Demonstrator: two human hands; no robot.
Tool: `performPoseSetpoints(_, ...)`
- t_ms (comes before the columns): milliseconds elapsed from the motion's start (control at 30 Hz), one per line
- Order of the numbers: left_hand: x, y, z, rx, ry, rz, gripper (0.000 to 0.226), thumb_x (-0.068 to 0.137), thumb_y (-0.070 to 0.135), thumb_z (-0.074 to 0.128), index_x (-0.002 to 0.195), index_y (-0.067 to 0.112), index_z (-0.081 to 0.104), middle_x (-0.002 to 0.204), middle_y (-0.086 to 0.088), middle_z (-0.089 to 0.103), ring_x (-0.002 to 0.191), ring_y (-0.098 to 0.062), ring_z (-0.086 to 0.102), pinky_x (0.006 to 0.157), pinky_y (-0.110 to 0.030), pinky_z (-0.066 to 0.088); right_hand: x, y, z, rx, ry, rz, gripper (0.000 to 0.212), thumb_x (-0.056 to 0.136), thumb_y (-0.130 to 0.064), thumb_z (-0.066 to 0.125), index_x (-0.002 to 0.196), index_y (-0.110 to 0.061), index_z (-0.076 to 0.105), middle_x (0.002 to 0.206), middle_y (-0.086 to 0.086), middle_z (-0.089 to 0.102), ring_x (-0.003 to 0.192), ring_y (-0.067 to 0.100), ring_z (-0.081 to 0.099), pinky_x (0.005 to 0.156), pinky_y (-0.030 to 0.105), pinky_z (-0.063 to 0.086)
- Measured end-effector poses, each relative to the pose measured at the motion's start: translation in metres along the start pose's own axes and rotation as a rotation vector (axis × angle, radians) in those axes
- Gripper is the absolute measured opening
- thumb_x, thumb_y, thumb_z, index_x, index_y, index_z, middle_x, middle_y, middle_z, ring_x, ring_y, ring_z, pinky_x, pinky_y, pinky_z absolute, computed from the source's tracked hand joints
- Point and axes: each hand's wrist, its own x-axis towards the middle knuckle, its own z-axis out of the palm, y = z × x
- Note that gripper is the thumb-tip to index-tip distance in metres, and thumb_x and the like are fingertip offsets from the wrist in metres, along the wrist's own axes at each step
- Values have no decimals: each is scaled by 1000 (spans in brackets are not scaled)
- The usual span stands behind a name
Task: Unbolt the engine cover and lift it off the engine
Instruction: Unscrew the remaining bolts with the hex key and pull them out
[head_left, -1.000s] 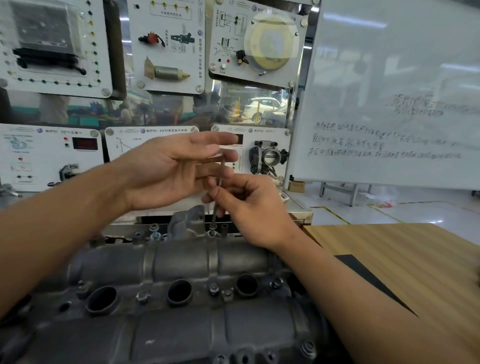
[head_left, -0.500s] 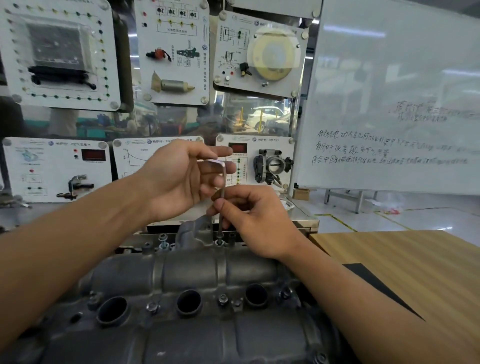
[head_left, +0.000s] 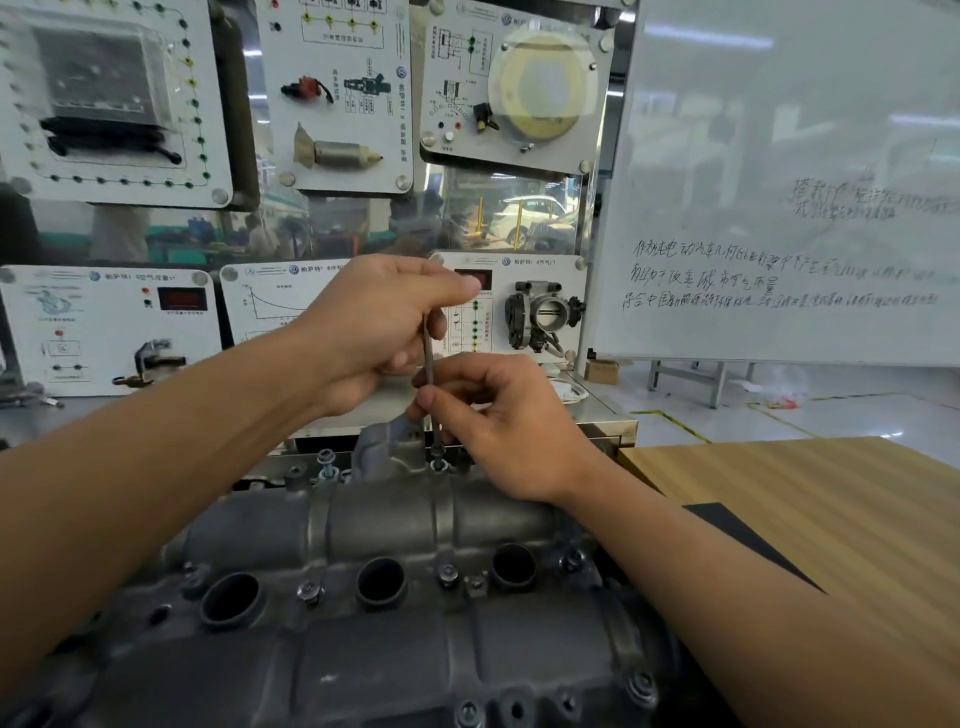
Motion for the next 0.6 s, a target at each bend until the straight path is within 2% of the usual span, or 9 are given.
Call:
performPoseSetpoints(67,4,0,-4,-122,-40,-126,18,96,17,57,107,4,64,53,0,55,30,-7,30,34,-16,19,0,0,0,5,-2,2,10,94,0,61,100,2,69,83,9,75,65,-4,64,64,13,50)
performPoseSetpoints(167,5,-3,-12,-351,-159,-212,28,95,10,43,116,5,60,63,-3,62,38,-9,44,35,-17,32,1,-3,-2,-40,3,4,10,95,0,59,95,-1,69,84,7,75,58,-1,60,59,22,51)
performPoseSetpoints(267,1,-9,-20,-519,-390,-183,30,91,10,45,116,8,61,82,-5,69,61,-15,66,54,-21,50,1,-6,-5,-30,35,40,12,95,1,57,92,-3,68,86,7,76,57,11,57,59,38,54)
performPoseSetpoints(300,0,-11,-23,-523,-452,-155,29,90,12,48,114,11,63,86,-4,69,68,-15,68,60,-22,51,1,-7,-5,-27,38,43,13,96,1,57,93,-3,68,86,8,76,57,13,57,60,40,54)
performPoseSetpoints(367,-1,-13,-25,-463,-510,-90,26,86,15,58,110,17,67,90,-1,67,68,-12,65,62,-22,49,-1,-9,-4,-34,34,39,17,96,1,56,91,-9,69,87,9,76,58,19,56,59,44,53)
performPoseSetpoints(467,-1,-10,-20,-267,-418,2,18,78,19,74,96,21,75,79,4,62,53,-7,50,50,-20,37,-1,-9,-4,-61,37,21,17,96,1,57,90,-10,69,86,13,76,58,21,55,57,42,52)
performPoseSetpoints(533,-2,-7,-11,-67,-255,114,21,66,29,82,83,18,74,60,8,57,44,-5,42,42,-16,32,-1,-8,-3,-79,25,9,12,96,1,58,93,-2,69,86,12,76,59,9,58,59,32,52)
performPoseSetpoints(600,-2,-5,-1,89,-83,225,24,67,32,84,76,14,71,48,13,54,39,-1,41,39,-11,32,-3,-7,-1,-95,11,-7,10,95,1,60,98,3,68,87,12,76,65,0,63,66,19,53)
